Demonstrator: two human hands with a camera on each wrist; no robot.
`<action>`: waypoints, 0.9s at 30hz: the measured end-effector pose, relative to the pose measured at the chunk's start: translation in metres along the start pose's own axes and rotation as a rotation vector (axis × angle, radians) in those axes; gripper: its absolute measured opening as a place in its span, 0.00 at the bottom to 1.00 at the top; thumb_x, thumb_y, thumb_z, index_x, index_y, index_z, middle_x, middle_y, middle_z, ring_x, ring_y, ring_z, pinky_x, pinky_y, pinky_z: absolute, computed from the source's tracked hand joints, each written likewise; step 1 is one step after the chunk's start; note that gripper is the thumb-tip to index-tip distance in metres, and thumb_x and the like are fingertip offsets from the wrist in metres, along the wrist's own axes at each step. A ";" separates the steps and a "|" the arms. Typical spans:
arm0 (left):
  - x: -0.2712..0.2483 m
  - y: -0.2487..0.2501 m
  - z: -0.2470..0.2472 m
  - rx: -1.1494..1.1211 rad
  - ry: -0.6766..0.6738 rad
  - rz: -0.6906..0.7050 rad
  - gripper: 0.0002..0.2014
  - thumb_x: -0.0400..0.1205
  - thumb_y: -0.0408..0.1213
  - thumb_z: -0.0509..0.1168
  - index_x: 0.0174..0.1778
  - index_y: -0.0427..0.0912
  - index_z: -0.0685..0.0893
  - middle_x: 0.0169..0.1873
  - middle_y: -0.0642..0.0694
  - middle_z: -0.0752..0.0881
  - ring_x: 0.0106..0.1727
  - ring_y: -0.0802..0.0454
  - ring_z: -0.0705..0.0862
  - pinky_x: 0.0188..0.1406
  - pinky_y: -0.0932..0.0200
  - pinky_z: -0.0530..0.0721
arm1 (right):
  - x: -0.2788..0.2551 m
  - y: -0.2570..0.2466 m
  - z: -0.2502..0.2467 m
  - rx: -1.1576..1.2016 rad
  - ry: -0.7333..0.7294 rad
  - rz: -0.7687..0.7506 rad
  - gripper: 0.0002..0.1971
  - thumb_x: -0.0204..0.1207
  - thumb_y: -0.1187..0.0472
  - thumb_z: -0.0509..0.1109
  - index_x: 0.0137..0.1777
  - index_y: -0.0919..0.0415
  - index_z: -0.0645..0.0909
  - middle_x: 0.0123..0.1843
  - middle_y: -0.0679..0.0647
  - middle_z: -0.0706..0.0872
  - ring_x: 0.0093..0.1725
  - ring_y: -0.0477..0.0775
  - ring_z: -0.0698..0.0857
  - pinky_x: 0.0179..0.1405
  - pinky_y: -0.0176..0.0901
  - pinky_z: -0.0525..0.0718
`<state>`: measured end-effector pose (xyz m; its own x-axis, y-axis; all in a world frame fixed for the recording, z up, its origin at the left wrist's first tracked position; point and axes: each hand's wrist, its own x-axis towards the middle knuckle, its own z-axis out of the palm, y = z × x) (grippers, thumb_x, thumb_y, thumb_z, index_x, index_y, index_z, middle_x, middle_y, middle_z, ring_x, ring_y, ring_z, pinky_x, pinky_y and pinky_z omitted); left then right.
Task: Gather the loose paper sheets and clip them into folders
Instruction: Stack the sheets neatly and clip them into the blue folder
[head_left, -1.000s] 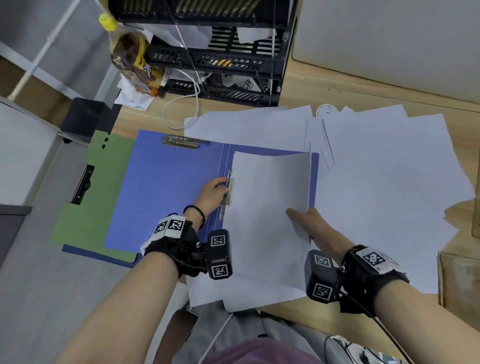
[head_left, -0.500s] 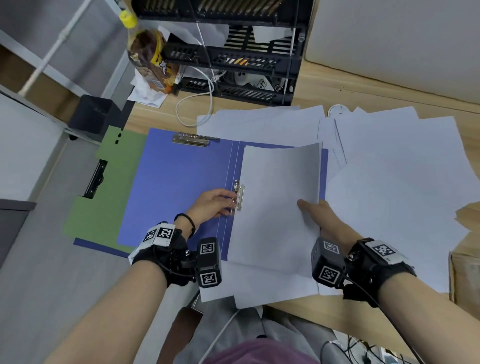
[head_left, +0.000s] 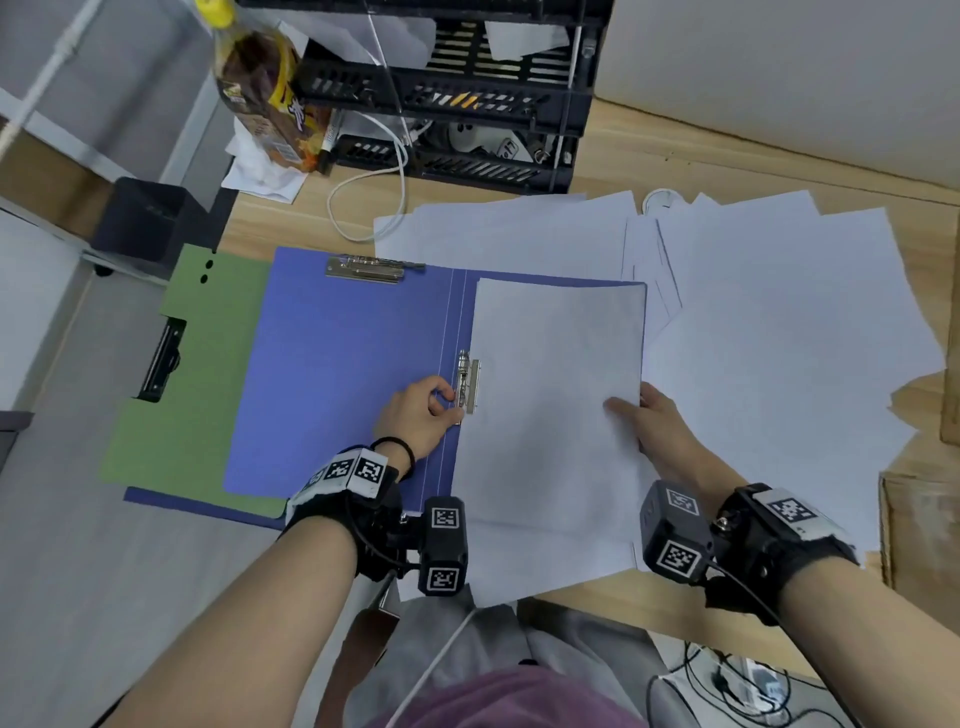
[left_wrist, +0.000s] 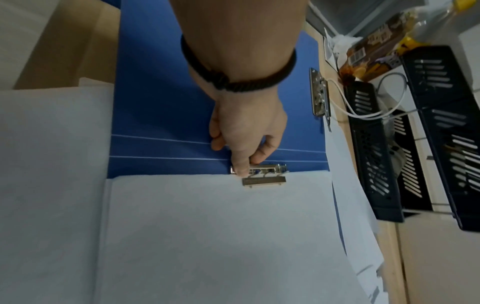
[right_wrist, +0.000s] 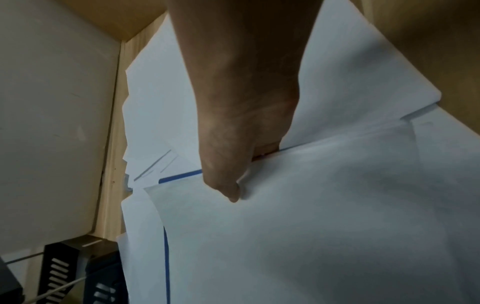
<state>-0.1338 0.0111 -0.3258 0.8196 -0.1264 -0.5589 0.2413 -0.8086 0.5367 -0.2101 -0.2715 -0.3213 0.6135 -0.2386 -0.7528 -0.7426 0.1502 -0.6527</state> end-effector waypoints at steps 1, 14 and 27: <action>0.000 0.000 0.000 -0.004 -0.006 0.006 0.07 0.76 0.45 0.73 0.44 0.51 0.81 0.32 0.51 0.85 0.36 0.51 0.83 0.41 0.55 0.82 | -0.001 0.000 -0.003 0.007 0.033 -0.021 0.13 0.81 0.66 0.67 0.65 0.64 0.78 0.46 0.54 0.86 0.35 0.49 0.85 0.24 0.30 0.79; -0.004 -0.006 -0.022 -0.421 -0.119 -0.140 0.08 0.85 0.36 0.62 0.45 0.38 0.85 0.35 0.46 0.84 0.31 0.53 0.79 0.23 0.74 0.79 | -0.022 0.005 0.018 -0.056 0.077 -0.082 0.14 0.84 0.64 0.61 0.67 0.56 0.80 0.59 0.47 0.80 0.64 0.51 0.76 0.58 0.39 0.74; -0.007 0.013 -0.038 -0.360 -0.138 -0.081 0.06 0.86 0.37 0.58 0.47 0.40 0.78 0.29 0.46 0.76 0.25 0.52 0.72 0.18 0.64 0.71 | -0.051 0.007 0.020 -0.055 0.006 -0.054 0.14 0.85 0.62 0.61 0.68 0.56 0.81 0.67 0.51 0.80 0.66 0.51 0.77 0.60 0.45 0.74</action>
<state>-0.1165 0.0232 -0.2911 0.7188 -0.1658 -0.6751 0.4896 -0.5687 0.6610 -0.2414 -0.2394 -0.2890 0.6512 -0.2507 -0.7163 -0.7224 0.0844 -0.6863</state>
